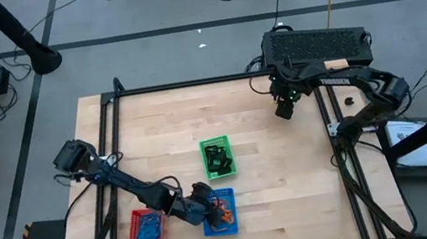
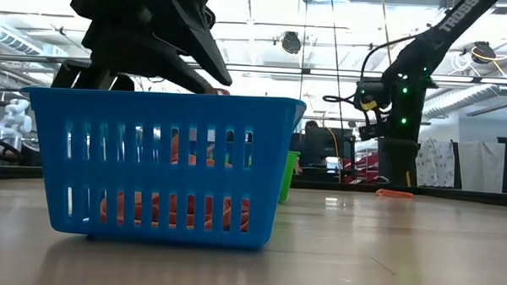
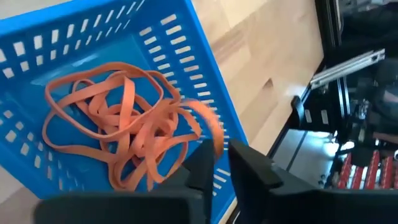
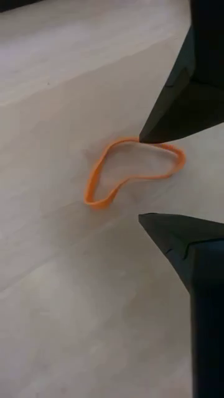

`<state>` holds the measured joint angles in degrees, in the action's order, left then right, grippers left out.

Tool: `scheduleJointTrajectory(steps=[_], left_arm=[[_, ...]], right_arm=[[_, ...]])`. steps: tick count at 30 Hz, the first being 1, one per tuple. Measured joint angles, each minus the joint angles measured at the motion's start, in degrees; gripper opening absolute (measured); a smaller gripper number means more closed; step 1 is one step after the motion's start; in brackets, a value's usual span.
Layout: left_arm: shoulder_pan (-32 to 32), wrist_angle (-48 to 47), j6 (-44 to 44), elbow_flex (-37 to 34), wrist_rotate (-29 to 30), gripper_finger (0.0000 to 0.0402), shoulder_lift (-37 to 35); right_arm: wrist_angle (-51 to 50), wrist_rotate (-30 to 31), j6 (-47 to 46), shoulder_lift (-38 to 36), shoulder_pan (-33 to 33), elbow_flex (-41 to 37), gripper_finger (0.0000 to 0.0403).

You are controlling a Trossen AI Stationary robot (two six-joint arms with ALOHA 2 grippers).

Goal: Sort rubber bands into baskets
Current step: Put the orange rubberband into the blue bin

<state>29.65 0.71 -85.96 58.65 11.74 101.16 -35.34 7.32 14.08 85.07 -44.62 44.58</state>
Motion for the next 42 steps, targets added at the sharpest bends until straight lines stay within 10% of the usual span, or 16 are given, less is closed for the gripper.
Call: scheduleJointTrajectory(steps=[12, 20, 25, 35, 42], left_arm=[[-1.83, -0.68, 1.82, 0.00, -4.33, 0.0140, -1.71], [-3.02, 0.14, 15.19, 0.00, 4.05, 0.0139, -12.47], [-3.02, -0.24, 26.34, 0.00, 11.58, 0.0139, -19.09], [-5.29, -6.06, 32.01, 0.04, 18.26, 0.0139, -21.38], [-8.89, -9.29, 37.91, 0.02, 18.00, 0.0139, -24.06]], right_arm=[[2.06, -2.48, 1.10, 5.22, -3.51, 0.08, 0.0181], [2.64, -4.69, 0.12, 5.90, -4.84, 0.12, 0.0023], [2.59, -9.13, -2.14, 3.59, -4.30, -0.07, 0.0003], [0.84, -30.01, -16.34, -8.58, 6.22, -0.07, 0.0001], [4.54, -31.87, -31.84, -17.68, 22.84, -0.04, 0.0000]])
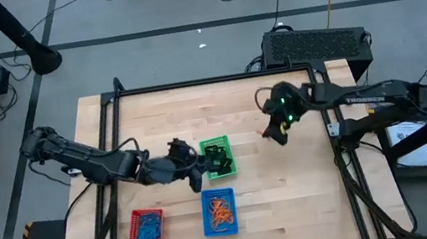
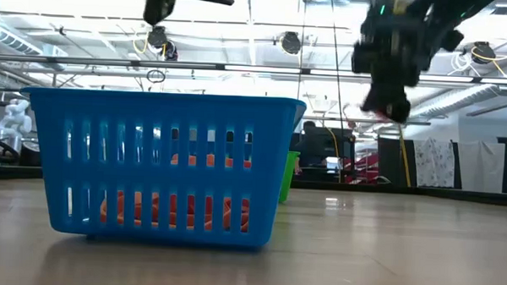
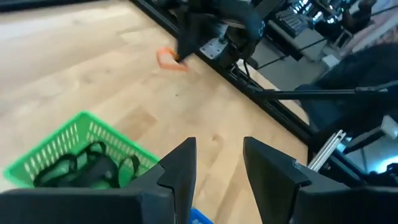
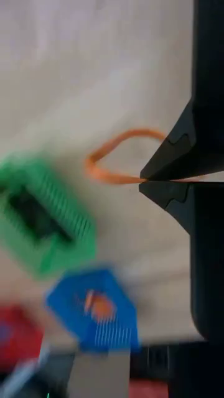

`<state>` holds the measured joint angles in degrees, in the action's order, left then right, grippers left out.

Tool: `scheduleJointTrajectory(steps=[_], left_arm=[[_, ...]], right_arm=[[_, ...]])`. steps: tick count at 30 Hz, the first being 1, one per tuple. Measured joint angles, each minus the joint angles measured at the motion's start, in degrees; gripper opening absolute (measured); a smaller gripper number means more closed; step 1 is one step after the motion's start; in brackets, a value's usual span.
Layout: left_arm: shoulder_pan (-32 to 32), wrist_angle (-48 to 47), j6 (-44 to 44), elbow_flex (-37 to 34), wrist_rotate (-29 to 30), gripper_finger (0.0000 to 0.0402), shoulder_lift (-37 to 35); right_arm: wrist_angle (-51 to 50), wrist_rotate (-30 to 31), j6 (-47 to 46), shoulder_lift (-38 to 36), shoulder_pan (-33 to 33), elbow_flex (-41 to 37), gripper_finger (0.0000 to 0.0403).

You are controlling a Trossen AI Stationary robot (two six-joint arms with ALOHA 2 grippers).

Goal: Sort rubber bands into baskets
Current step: Put the orange rubberband into the blue bin

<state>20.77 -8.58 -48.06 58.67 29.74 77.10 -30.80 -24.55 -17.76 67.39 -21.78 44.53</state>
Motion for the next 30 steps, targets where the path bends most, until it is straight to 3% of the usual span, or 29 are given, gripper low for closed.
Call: scheduleJointTrajectory(steps=[2, 7, 13, 25, 30], left_arm=[[-1.89, 1.04, 3.06, 0.00, -2.94, 0.0139, 0.00], [-6.94, 3.57, 9.44, -0.03, -16.81, 0.0139, 1.88], [-11.31, 13.02, 18.93, -0.07, -26.32, 0.0139, 3.78], [-13.90, 22.96, 25.94, 0.00, -44.41, 0.0139, 6.91], [-14.00, 27.23, 24.51, -0.04, -47.37, 0.0139, 9.83]], right_arm=[[4.04, 0.01, -5.62, -1.36, 5.15, 0.00, 0.0000], [19.98, 0.50, -17.12, -1.63, 16.60, 0.02, 0.0000], [38.92, 0.60, -26.01, 0.99, 25.31, 0.11, 0.0000], [55.08, 5.64, -32.53, 4.87, 31.50, 0.09, 0.0000], [56.73, 6.22, -33.52, 6.01, 31.43, 0.09, 0.0000]])
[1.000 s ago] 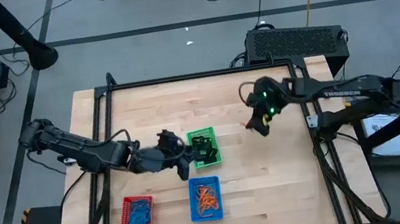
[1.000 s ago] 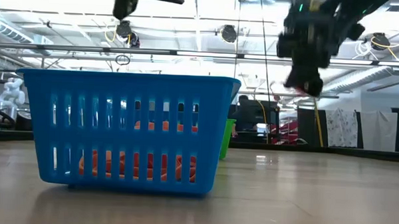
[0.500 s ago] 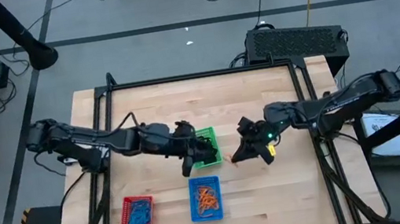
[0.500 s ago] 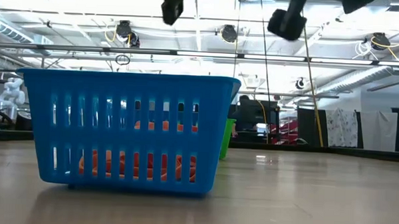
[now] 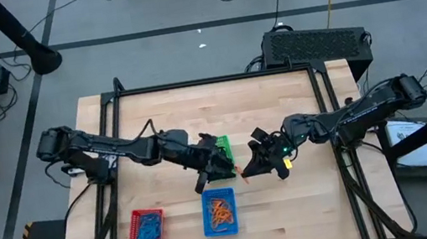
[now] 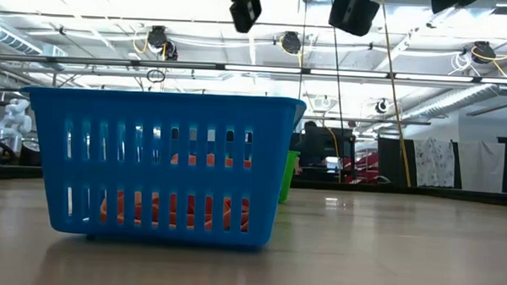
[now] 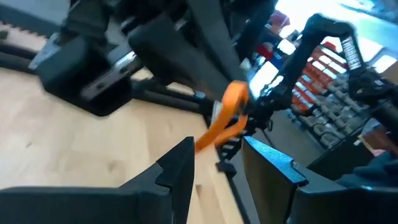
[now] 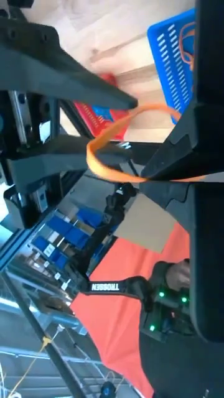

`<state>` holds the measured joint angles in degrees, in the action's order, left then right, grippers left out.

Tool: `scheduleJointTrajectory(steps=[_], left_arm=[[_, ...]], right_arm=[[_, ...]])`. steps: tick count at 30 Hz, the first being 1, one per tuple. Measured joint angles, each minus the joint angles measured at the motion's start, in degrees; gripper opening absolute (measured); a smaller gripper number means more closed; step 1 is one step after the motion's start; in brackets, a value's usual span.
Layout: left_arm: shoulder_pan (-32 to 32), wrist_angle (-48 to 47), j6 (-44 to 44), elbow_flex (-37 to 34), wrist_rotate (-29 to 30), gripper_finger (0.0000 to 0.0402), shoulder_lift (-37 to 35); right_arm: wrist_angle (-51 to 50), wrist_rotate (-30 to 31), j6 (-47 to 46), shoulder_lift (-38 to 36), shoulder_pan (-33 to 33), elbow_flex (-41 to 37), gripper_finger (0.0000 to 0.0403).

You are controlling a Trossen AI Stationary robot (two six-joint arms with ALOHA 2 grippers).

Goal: Sort rubber bands into baskets
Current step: Put the orange rubberband into the blue bin

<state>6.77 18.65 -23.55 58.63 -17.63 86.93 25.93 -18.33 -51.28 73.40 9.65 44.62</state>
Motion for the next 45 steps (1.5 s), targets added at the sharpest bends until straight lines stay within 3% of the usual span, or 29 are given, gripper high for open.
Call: scheduleJointTrajectory(steps=[13, 16, 20, 27, 32, 40, 45], left_arm=[[-1.21, 3.21, -0.11, 0.00, -1.81, 0.0131, 1.85], [-1.52, 3.15, -0.07, 0.00, -1.81, 0.0094, 1.85], [-1.57, 3.22, 0.50, 0.00, -1.83, 0.0015, 1.85], [-0.86, 2.10, -1.03, -0.02, -1.75, 0.0005, 1.76], [2.39, -3.96, -4.47, 0.13, -1.72, 0.0004, 0.79], [11.70, -22.44, -12.84, 0.06, 9.81, 0.0003, 0.82], [17.25, -25.33, -21.62, 0.04, 16.29, 0.0003, 2.26]], right_arm=[[0.46, 0.26, -0.60, 0.55, -0.94, -0.02, 0.0000], [0.46, 0.31, -1.29, 0.55, -0.96, -0.02, 0.0000], [0.38, 0.83, -1.94, 0.55, -1.07, -0.02, 0.0006], [-5.06, 4.19, -0.33, 0.49, -1.33, 0.03, 0.0057], [-13.59, 5.51, 0.48, 0.64, -1.44, 0.00, 0.0114], [-24.81, 4.89, 6.47, 0.58, -0.50, 0.00, 0.0189], [-28.84, 4.85, 9.21, 0.58, 0.00, 0.00, 0.0207]])
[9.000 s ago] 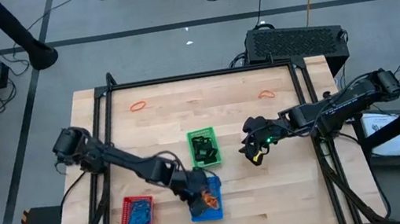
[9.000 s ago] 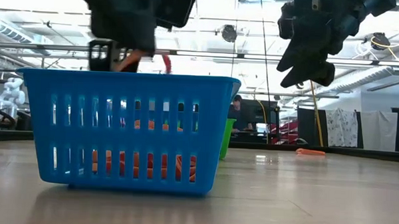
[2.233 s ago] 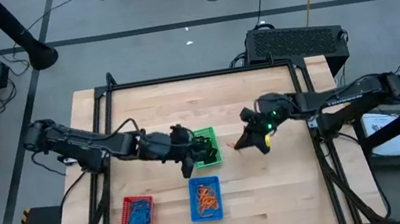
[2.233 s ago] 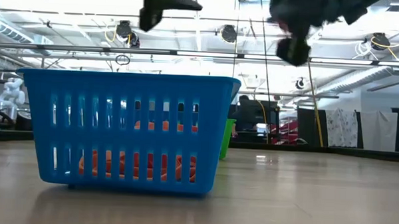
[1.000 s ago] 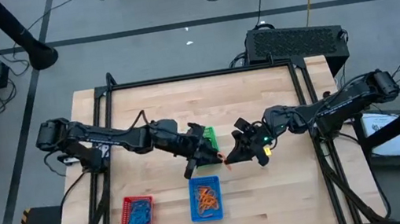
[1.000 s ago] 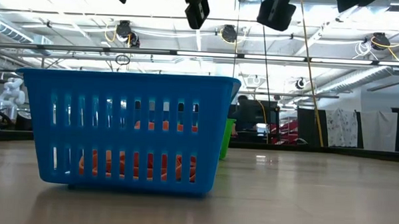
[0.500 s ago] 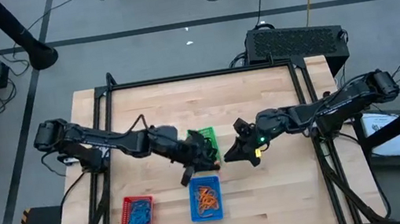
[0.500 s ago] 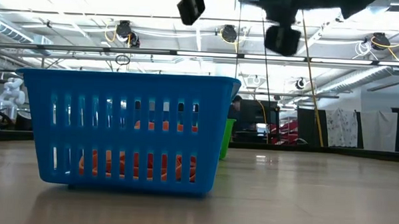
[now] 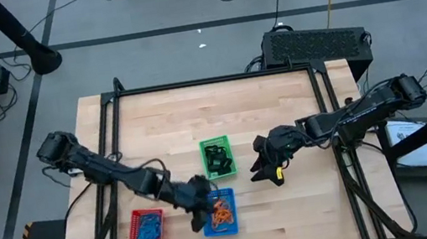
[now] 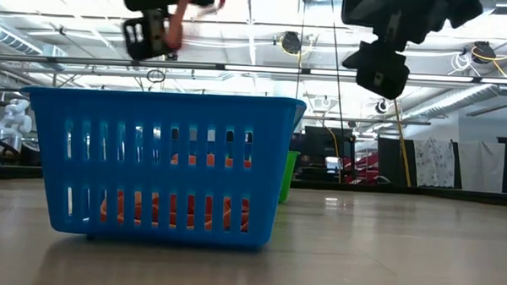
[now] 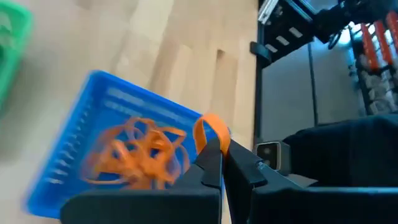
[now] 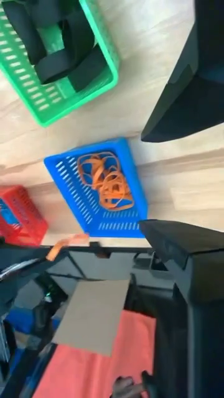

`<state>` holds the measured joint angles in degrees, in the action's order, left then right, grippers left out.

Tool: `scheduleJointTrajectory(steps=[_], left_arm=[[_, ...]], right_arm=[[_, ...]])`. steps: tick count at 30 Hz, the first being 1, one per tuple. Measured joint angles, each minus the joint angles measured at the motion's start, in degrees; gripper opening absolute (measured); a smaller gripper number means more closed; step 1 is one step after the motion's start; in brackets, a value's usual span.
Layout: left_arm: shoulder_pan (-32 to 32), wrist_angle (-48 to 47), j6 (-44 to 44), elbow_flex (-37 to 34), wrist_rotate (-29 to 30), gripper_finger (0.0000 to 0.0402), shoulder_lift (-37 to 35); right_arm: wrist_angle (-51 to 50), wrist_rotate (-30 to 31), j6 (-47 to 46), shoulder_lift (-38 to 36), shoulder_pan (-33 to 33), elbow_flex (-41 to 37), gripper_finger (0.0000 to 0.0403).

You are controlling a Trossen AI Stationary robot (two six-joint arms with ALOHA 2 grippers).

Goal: Sort rubber bands into baskets
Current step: Put the orange rubberband into the blue bin, then adjust the green bin

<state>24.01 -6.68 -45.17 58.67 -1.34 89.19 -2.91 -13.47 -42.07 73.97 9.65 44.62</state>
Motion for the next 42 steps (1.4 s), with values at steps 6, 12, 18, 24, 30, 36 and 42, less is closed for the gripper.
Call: scheduleJointTrajectory(steps=[6, 12, 18, 24, 30, 36, 42], left_arm=[[4.84, 2.71, -8.62, 0.00, 6.89, 0.0002, 5.54], [5.92, 4.27, -11.37, 0.55, 10.45, 0.0002, 8.85], [4.86, 3.50, -11.53, 0.55, 8.76, 0.0040, 8.87], [3.79, 0.62, -11.51, 0.57, 5.41, 0.0093, 8.87], [0.90, -0.86, -10.37, 0.57, -3.23, 0.0114, 8.23], [-0.98, -2.35, -1.61, 0.65, 0.08, 0.0115, 2.10], [-3.32, -7.33, 5.43, 0.68, 4.35, 0.0115, -6.31]], right_arm=[[-0.73, 1.63, 4.18, -0.02, 0.22, 0.00, 0.0206], [-1.11, 5.25, 5.30, -0.02, 0.18, 0.00, 0.0206], [-1.64, 5.22, 5.86, -0.02, 0.22, 0.00, 0.0206], [-1.76, 5.84, 5.29, -0.02, 0.22, 0.00, 0.0206], [-2.17, 11.83, -0.55, 1.58, 0.02, 0.00, 0.0205], [-0.40, 18.10, -0.36, 8.67, -1.97, 0.00, 0.0171], [0.21, 21.35, -3.17, 14.24, -3.67, 0.00, 0.0018]])
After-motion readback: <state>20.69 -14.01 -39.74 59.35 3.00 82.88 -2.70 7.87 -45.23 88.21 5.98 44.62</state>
